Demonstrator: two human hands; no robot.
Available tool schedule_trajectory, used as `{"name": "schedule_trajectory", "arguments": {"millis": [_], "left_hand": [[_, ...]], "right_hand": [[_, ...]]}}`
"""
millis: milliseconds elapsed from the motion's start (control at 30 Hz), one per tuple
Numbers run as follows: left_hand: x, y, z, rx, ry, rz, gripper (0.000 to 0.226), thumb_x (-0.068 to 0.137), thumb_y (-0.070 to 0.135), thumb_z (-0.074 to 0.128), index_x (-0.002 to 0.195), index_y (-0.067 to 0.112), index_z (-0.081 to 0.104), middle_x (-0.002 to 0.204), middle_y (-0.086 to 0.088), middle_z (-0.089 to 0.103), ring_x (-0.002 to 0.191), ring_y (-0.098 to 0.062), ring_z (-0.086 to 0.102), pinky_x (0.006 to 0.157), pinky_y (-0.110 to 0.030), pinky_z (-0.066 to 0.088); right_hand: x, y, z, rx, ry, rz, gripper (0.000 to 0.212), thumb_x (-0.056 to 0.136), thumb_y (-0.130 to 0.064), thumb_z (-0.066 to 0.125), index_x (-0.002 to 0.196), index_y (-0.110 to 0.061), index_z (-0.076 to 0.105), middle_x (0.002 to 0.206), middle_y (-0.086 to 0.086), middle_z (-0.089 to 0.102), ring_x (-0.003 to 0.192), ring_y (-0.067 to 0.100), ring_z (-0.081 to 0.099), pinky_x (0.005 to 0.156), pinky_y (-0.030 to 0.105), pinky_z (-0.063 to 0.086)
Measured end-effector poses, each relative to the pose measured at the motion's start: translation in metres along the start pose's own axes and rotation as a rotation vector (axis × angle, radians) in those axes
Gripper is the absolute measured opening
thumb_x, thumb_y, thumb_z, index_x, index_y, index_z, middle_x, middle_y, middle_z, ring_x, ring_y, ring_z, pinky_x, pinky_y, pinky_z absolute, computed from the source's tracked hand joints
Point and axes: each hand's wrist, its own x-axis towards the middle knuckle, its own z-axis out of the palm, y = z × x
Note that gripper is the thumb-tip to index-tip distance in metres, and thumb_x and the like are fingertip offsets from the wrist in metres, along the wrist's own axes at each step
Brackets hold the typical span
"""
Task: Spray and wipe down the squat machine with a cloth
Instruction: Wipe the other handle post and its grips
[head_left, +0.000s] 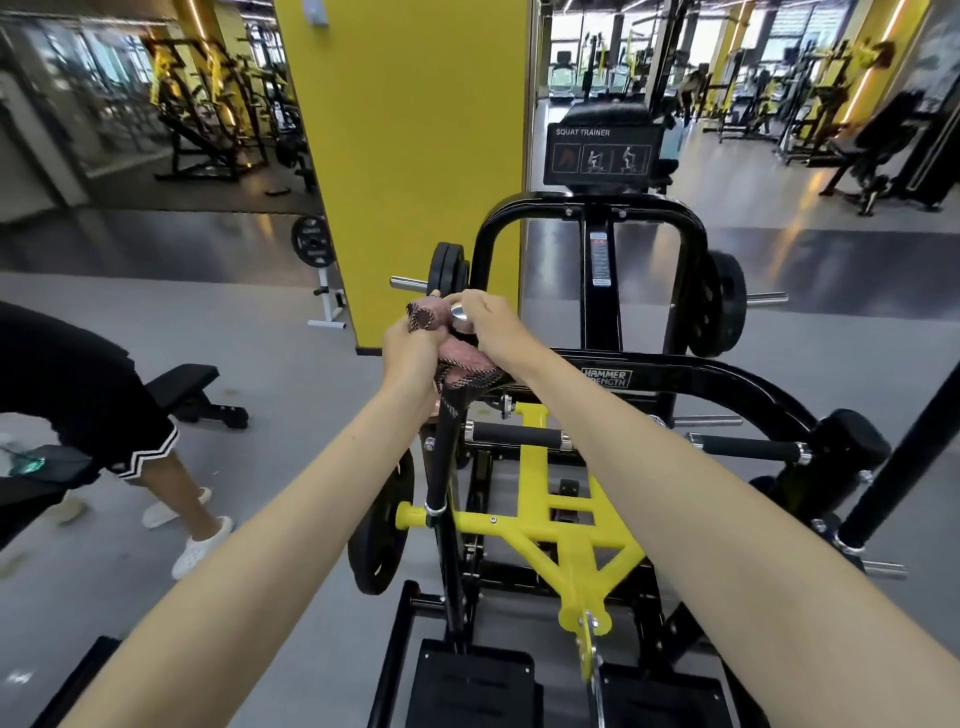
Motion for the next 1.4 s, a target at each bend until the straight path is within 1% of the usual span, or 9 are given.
{"name": "schedule_trajectory", "arguments": {"millis": [67, 133, 267, 400, 633, 800, 933, 1067, 1400], "left_hand": [[0.003, 0.004, 0.002, 0.011, 0.011, 0.025, 0.027, 0.087, -0.011, 0.048, 0.095, 0.009, 0.064, 0.088, -0.014, 0.066, 0.084, -0.031, 0.066, 0.081, -0.047, 0.054], [0.003, 0.003, 0.002, 0.081, 0.019, 0.121, 0.024, 0.088, -0.005, 0.052, 0.096, 0.014, 0.064, 0.097, -0.015, 0.066, 0.093, -0.031, 0.066, 0.087, -0.049, 0.054], [-0.011, -0.014, -0.005, 0.523, 0.01, 0.722, 0.044, 0.078, -0.013, 0.06, 0.118, 0.005, 0.056, 0.111, -0.009, 0.048, 0.095, -0.009, 0.049, 0.084, -0.013, 0.045], [0.001, -0.038, -0.017, 0.794, -0.092, 1.119, 0.079, 0.057, -0.015, 0.078, 0.127, 0.001, 0.045, 0.119, -0.01, 0.039, 0.104, -0.018, 0.045, 0.09, -0.025, 0.048], [0.028, -0.046, -0.036, 1.114, -0.099, 1.797, 0.012, 0.086, -0.003, 0.067, 0.097, -0.006, 0.068, 0.099, -0.019, 0.069, 0.102, -0.029, 0.056, 0.089, -0.036, 0.051], [0.037, -0.074, -0.048, 1.194, -0.291, 1.756, 0.024, 0.083, -0.003, 0.068, 0.106, -0.002, 0.061, 0.112, -0.014, 0.06, 0.098, -0.032, 0.06, 0.086, -0.039, 0.052], [0.038, -0.097, -0.058, 1.271, -0.333, 1.739, 0.021, 0.083, -0.008, 0.066, 0.103, -0.002, 0.068, 0.103, -0.014, 0.067, 0.088, -0.028, 0.055, 0.078, -0.037, 0.053], [0.044, -0.131, -0.086, 1.3, -0.505, 1.637, 0.019, 0.086, -0.009, 0.06, 0.103, -0.002, 0.065, 0.103, -0.016, 0.065, 0.087, -0.03, 0.059, 0.08, -0.038, 0.053], [0.061, -0.185, -0.12, 1.399, -0.702, 1.6, 0.04, 0.098, -0.006, 0.03, 0.109, -0.002, 0.069, 0.101, -0.013, 0.067, 0.083, -0.029, 0.061, 0.077, -0.038, 0.056]], "right_hand": [[0.001, 0.0, 0.0, -0.019, 0.005, 0.027, 0.045, 0.101, -0.025, 0.025, 0.115, 0.0, 0.059, 0.109, 0.023, 0.06, 0.102, 0.033, 0.057, 0.079, 0.032, 0.041], [-0.001, -0.002, -0.003, -0.009, -0.014, 0.04, 0.044, 0.102, -0.024, 0.025, 0.118, -0.004, 0.059, 0.098, 0.019, 0.061, 0.088, 0.025, 0.059, 0.068, 0.028, 0.042], [-0.003, -0.004, -0.008, 0.044, -0.038, 0.035, 0.039, 0.104, -0.024, 0.03, 0.114, -0.003, 0.062, 0.112, 0.012, 0.062, 0.098, 0.016, 0.055, 0.077, 0.024, 0.045], [-0.006, -0.004, -0.008, 0.153, -0.038, 0.09, 0.044, 0.104, -0.032, 0.034, 0.114, 0.002, 0.061, 0.111, 0.012, 0.065, 0.098, 0.018, 0.061, 0.077, 0.018, 0.048], [-0.004, -0.004, -0.008, 0.126, 0.002, 0.108, 0.034, 0.1, -0.021, 0.034, 0.115, -0.019, 0.064, 0.1, 0.005, 0.067, 0.086, 0.019, 0.062, 0.069, 0.021, 0.05], [-0.004, -0.002, -0.003, 0.12, 0.1, 0.055, 0.033, 0.098, -0.018, 0.036, 0.108, -0.013, 0.067, 0.118, 0.004, 0.066, 0.102, 0.007, 0.052, 0.077, 0.019, 0.038], [0.001, 0.009, 0.016, 0.134, 0.3, 0.011, 0.03, 0.095, -0.017, 0.04, 0.095, -0.012, 0.07, 0.1, 0.009, 0.07, 0.101, 0.016, 0.056, 0.078, 0.027, 0.039], [0.002, 0.012, 0.019, 0.143, 0.342, 0.014, 0.031, 0.097, -0.016, 0.037, 0.093, -0.012, 0.068, 0.101, 0.006, 0.068, 0.1, 0.014, 0.054, 0.076, 0.019, 0.041], [0.007, 0.018, 0.026, 0.193, 0.432, -0.01, 0.029, 0.095, -0.014, 0.041, 0.085, -0.008, 0.067, 0.081, 0.01, 0.068, 0.09, 0.027, 0.062, 0.089, 0.039, 0.048]]}}
